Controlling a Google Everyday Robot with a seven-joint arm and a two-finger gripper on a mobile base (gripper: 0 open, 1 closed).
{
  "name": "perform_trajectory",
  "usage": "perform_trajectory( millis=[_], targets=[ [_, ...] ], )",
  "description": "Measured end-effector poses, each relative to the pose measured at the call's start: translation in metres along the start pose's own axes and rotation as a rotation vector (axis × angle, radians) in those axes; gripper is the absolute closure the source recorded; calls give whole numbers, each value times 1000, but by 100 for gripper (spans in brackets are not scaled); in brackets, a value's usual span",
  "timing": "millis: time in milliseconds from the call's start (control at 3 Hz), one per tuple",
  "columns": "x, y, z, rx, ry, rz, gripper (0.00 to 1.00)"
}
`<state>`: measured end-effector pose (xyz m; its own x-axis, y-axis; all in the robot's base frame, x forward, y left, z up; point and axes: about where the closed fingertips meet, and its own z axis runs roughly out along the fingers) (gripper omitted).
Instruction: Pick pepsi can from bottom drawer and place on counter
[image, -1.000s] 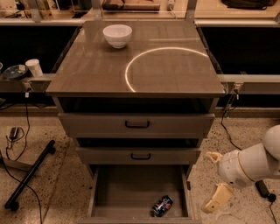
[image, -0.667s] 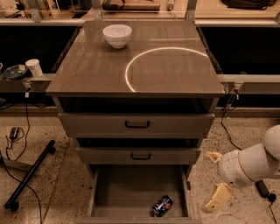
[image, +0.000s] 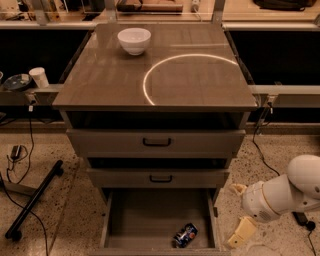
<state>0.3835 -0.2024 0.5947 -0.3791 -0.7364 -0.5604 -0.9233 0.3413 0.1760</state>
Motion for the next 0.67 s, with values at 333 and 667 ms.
perform_trajectory(
  millis=[333, 667],
  targets=[
    [18, -6, 26, -10, 18, 24, 0],
    [46, -13, 61, -24, 32, 69, 0]
  ],
)
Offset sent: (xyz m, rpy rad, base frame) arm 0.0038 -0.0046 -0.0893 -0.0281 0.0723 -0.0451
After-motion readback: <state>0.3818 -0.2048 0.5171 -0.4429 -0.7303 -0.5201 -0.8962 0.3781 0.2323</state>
